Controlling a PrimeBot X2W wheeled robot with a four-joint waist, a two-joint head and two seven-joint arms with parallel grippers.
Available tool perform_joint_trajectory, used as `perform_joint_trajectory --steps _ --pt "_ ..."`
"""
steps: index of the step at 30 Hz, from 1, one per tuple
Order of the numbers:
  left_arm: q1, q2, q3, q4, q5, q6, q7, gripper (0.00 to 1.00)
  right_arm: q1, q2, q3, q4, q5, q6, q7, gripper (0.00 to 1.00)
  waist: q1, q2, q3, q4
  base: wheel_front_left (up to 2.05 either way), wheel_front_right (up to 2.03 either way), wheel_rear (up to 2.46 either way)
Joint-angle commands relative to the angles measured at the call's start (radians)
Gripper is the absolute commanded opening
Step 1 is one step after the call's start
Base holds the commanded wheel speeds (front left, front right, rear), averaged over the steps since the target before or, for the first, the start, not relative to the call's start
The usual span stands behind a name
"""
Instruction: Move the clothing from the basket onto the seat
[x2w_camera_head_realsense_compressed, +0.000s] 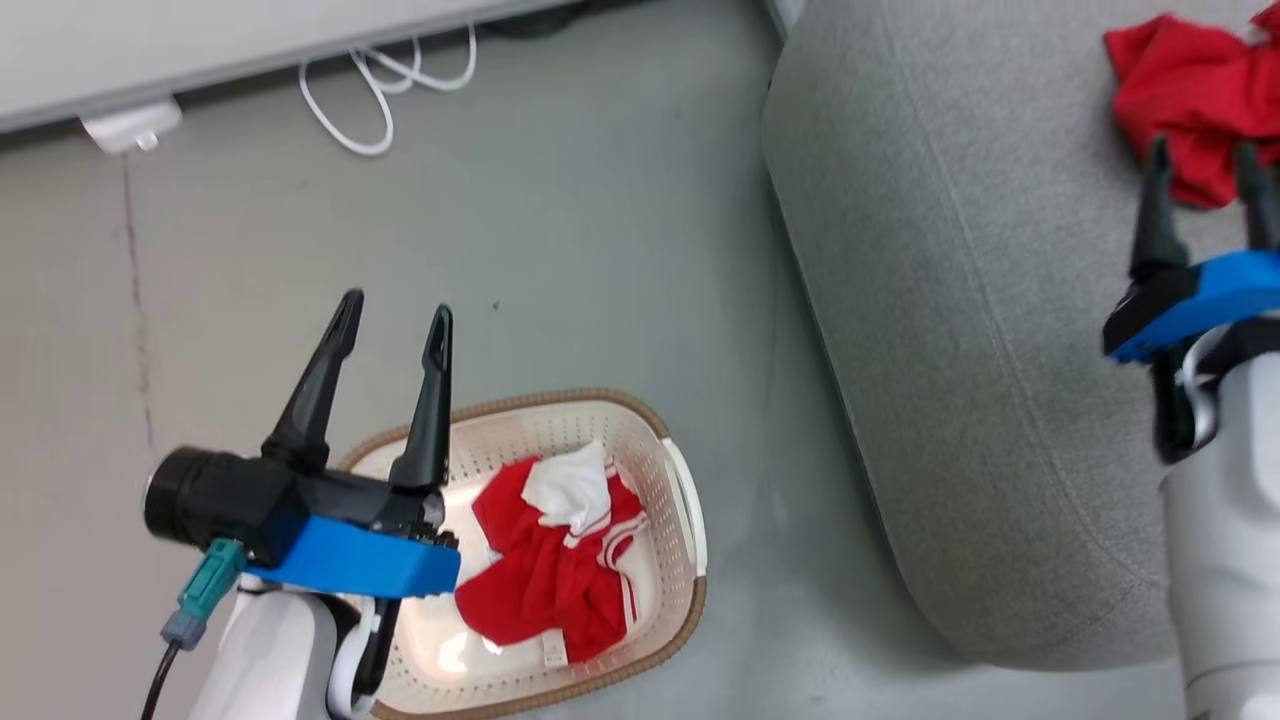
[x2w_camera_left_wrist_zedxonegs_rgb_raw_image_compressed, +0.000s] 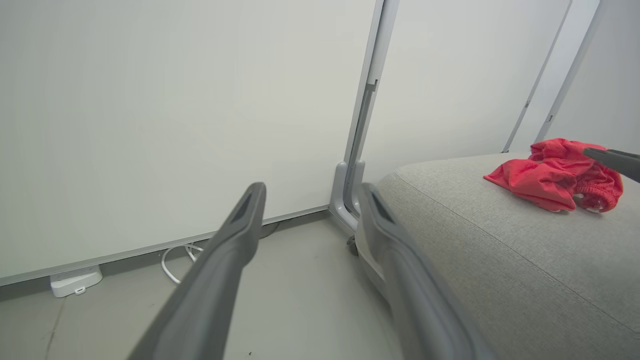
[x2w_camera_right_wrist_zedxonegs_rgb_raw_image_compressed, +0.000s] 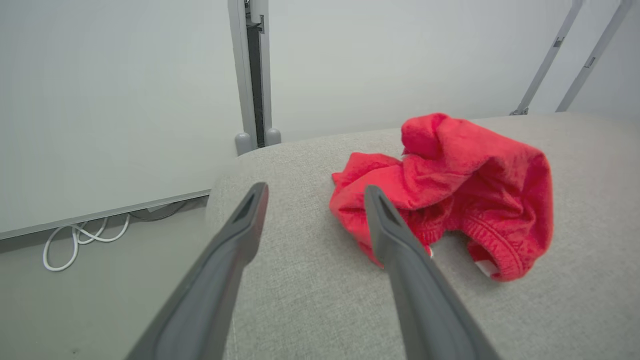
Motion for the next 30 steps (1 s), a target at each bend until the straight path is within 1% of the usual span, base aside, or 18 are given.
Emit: perform_joint_trajectory --steps 1,5,10,17,22,26,30 --pt "0.027 -0.007 0.014 0.014 -0.005 -0.001 -0.005 1.00 0.055 0.011 0.029 -0.039 0.019 0.000 -0.004 1.00 0.0001 0.0000 -0.076 0.011 0.00 0.00 0.00" --pt "0.075 -0.032 0.042 0.043 -0.006 -0.001 -0.005 1.00 0.184 0.043 0.128 -0.168 0.071 0.000 -0.004 1.00 0.0001 0.0000 -0.153 0.024 0.00 0.00 0.00" --pt "0.139 -0.055 0.092 0.068 -0.010 -0.001 -0.005 1.00 0.345 0.064 0.218 -0.301 0.116 0.000 -0.004 1.00 0.0001 0.0000 -0.236 0.041 0.00 0.00 0.00" --pt "0.217 -0.079 0.154 0.098 -0.003 -0.001 -0.005 1.00 0.521 0.091 0.264 -0.440 0.119 0.000 0.021 1.00 0.0001 0.0000 -0.318 0.077 0.00 0.00 0.00" --pt "0.247 -0.087 0.181 0.110 0.004 -0.001 -0.005 1.00 0.625 0.102 0.283 -0.549 0.109 0.000 0.056 1.00 0.0001 0.0000 -0.348 0.114 0.00 0.00 0.00" --pt "0.267 -0.090 0.199 0.123 0.009 -0.001 -0.005 1.00 0.689 0.104 0.298 -0.608 0.117 0.000 0.083 1.00 0.0001 0.0000 -0.366 0.137 0.00 0.00 0.00" --pt "0.282 -0.092 0.214 0.136 0.009 -0.001 -0.005 1.00 0.740 0.105 0.316 -0.645 0.148 0.000 0.099 1.00 0.0001 0.0000 -0.382 0.161 0.00 0.00 0.00"
